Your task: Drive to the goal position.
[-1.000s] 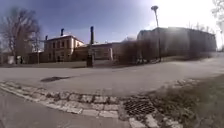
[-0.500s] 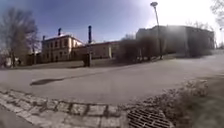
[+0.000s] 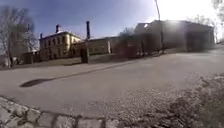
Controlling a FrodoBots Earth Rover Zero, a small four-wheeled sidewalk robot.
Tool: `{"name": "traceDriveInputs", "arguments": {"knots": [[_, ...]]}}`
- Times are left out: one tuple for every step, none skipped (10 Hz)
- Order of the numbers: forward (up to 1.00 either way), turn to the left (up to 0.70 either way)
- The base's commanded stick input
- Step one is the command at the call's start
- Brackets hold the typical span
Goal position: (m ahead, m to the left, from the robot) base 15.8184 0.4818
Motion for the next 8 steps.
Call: {"name": "traceDriveInputs", "arguments": {"knots": [[0.85,0.0],[0.85,0.0],[0.85,0.0],[0.85,0.0],[0.85,0.0],[0.85,0.0],[0.85,0.0],[0.85,0.0]]}}
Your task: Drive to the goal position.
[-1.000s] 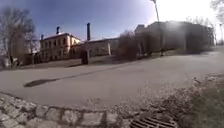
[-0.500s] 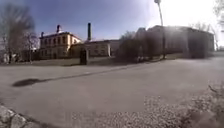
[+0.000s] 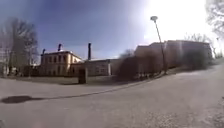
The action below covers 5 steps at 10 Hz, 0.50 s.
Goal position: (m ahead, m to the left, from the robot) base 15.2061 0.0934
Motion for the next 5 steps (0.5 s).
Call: {"name": "traceDriveInputs", "arguments": {"knots": [[0.85,0.0],[0.85,0.0],[0.85,0.0],[0.85,0.0],[0.85,0.0]]}}
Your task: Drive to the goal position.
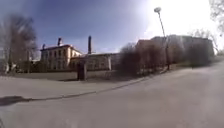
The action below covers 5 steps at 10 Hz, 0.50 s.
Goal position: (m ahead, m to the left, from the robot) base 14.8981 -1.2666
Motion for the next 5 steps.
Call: {"name": "traceDriveInputs", "arguments": {"knots": [[0.85,0.0],[0.85,0.0],[0.85,0.0],[0.85,0.0],[0.85,0.0]]}}
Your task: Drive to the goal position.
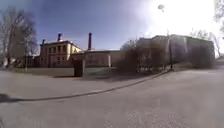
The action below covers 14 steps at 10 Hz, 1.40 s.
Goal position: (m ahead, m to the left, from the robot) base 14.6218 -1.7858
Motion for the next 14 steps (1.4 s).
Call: {"name": "traceDriveInputs", "arguments": {"knots": [[0.85,0.0],[0.85,0.0],[0.85,0.0],[0.85,0.0],[0.85,0.0],[0.85,0.0],[0.85,0.0],[0.85,0.0],[0.85,0.0],[0.85,0.0],[0.85,0.01],[0.85,0.34],[0.85,0.34],[0.85,0.34]]}}
